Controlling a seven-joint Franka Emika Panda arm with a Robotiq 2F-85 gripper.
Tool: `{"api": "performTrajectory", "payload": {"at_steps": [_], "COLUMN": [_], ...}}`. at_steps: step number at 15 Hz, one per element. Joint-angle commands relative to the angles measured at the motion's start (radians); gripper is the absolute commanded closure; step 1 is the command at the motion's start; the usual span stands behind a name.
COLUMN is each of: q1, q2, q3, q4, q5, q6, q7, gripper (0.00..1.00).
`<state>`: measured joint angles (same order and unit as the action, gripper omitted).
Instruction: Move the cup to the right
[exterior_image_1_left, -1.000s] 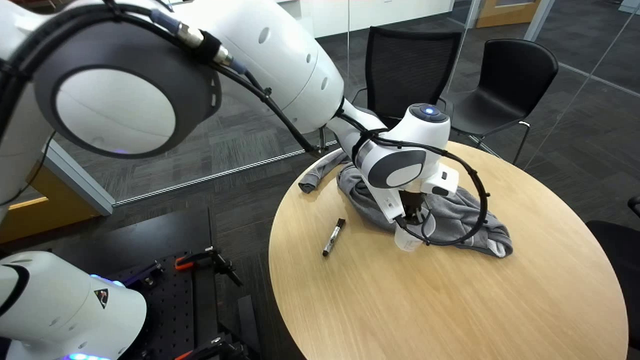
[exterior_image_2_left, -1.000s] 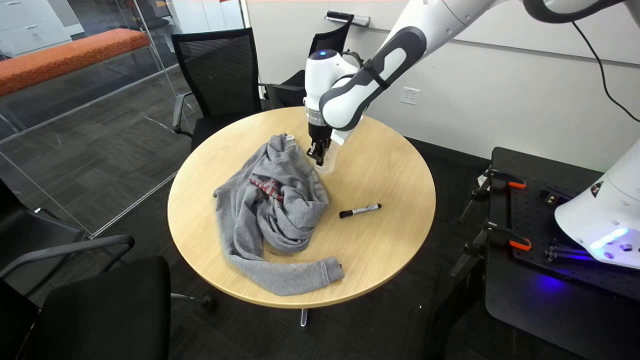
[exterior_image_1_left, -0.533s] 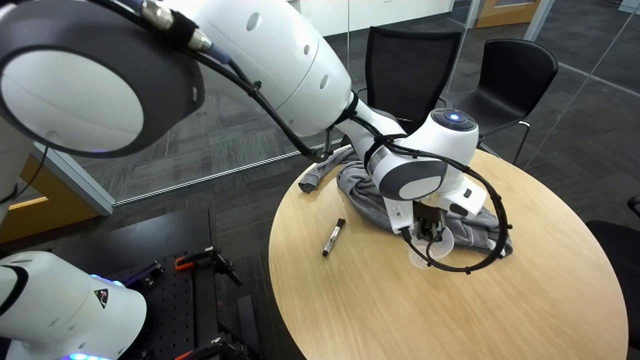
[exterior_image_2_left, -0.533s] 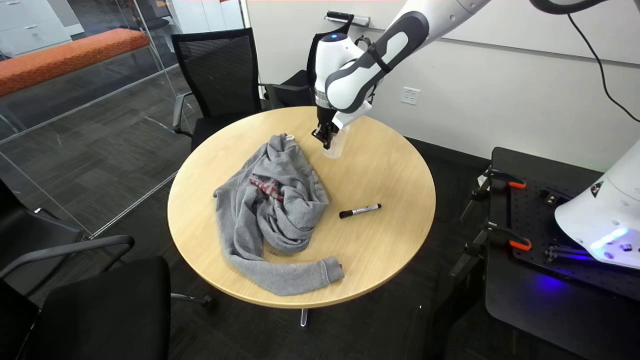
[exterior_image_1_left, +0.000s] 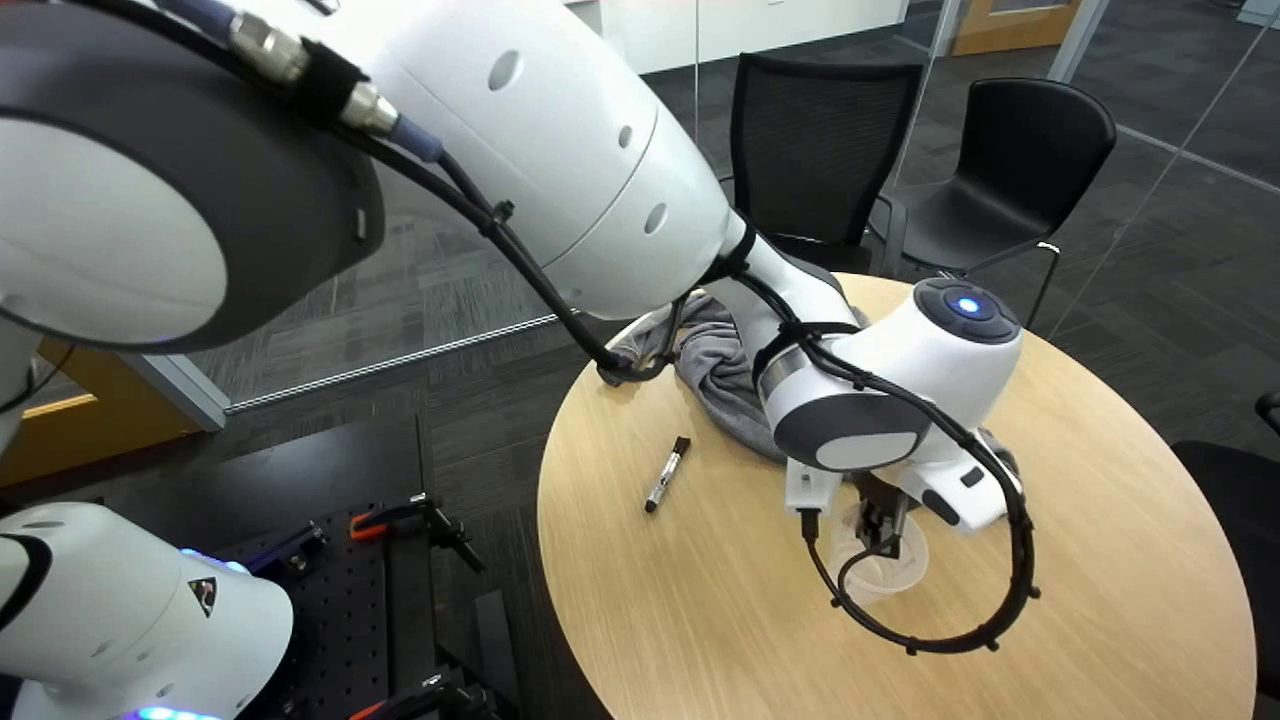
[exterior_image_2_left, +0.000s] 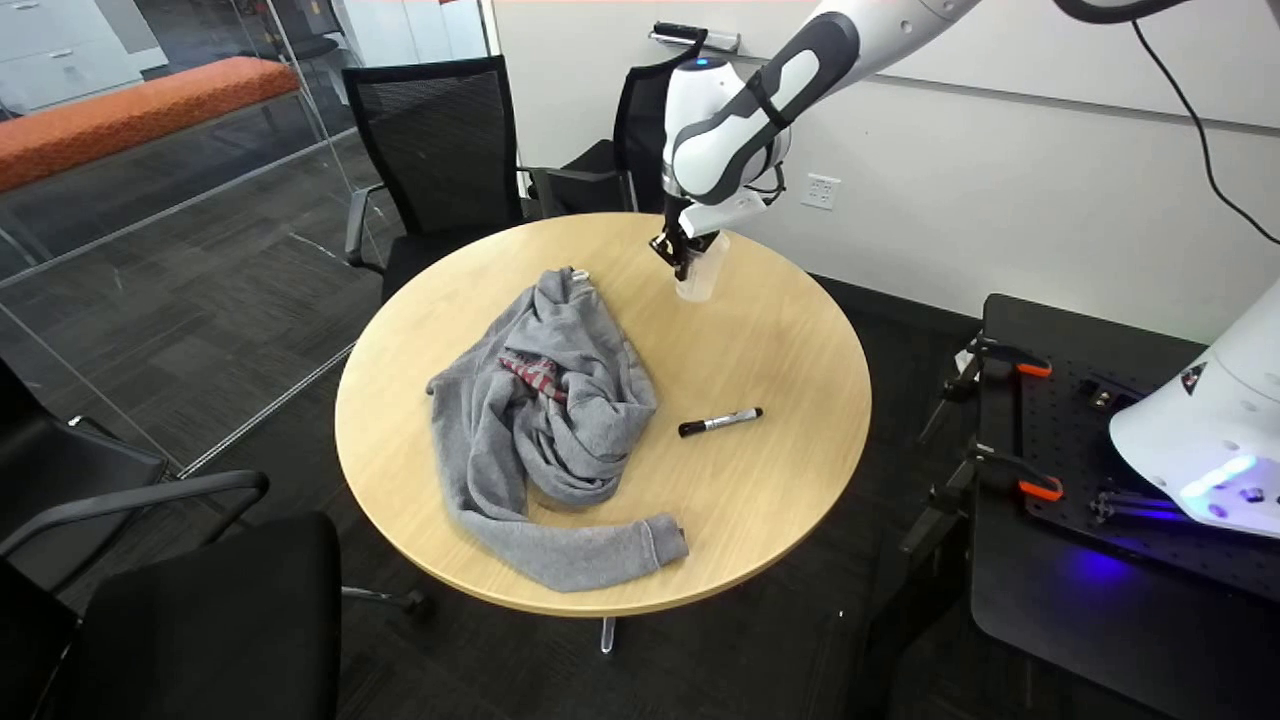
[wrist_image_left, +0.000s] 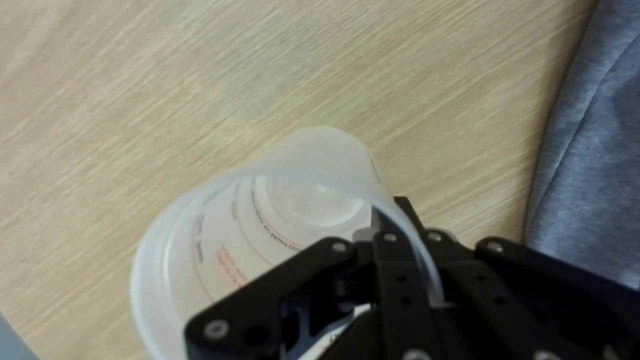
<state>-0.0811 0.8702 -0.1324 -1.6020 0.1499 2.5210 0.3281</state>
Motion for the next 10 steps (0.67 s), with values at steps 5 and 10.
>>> {"api": "performTrajectory", "payload": {"at_steps": [5, 10], "q1": [-0.077, -0.118], "q2": [0.0, 0.051], "q3": [-0.014, -0.017], "q4": [-0.031, 0.0], "q5": [0.118, 0.172], "q6": [-0.013, -0.013], "q7": [0.097, 0.131], "gripper": [0.99, 0.99]}}
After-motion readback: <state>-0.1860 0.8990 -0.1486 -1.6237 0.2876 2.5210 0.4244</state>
